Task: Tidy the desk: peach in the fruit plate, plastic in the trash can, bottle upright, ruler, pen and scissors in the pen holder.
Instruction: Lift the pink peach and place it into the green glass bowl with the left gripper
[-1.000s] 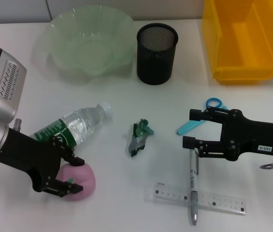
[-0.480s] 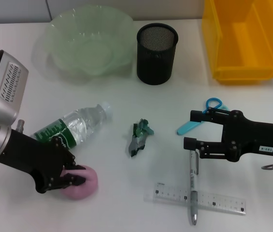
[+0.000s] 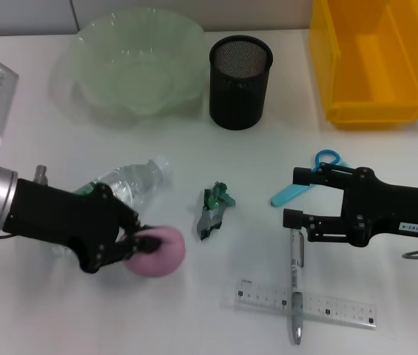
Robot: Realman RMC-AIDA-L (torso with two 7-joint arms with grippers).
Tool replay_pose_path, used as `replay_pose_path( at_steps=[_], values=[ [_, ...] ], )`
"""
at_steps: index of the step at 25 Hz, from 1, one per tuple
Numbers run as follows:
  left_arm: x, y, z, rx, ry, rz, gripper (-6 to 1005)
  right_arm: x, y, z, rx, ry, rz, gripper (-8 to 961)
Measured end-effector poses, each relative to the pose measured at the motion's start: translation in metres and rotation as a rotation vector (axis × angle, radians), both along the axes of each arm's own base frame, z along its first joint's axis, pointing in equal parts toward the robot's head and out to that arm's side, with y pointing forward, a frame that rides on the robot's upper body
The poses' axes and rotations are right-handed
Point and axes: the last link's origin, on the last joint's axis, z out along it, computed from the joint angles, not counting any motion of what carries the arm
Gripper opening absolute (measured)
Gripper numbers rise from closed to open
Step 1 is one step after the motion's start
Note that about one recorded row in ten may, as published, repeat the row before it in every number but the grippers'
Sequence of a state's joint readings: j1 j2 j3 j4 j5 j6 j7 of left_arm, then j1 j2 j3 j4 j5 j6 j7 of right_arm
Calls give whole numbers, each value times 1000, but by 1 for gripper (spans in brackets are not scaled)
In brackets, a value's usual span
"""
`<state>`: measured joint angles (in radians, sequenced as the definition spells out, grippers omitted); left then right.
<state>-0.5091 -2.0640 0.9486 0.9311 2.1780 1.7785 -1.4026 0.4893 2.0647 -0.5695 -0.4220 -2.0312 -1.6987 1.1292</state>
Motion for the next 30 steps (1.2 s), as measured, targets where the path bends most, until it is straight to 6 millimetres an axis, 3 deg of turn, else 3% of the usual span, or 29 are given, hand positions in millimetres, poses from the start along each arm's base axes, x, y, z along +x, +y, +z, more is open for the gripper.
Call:
replay_pose_path(
  at_steps=[8,17,25,30],
  values=[
    [3,2,-3,90,-290,99,59,0,1,1,7,-7,11,817],
    [-10,1,-11,297,-627,284,56,3,-2,2,37,-19,33,817],
    [-18,3,-33,457,-723,408,57,3,-2,2,48,-24,49,817],
    [-15,17,-39,542,-762,483,56,4,-1,2,58,-30,50,817]
  ],
)
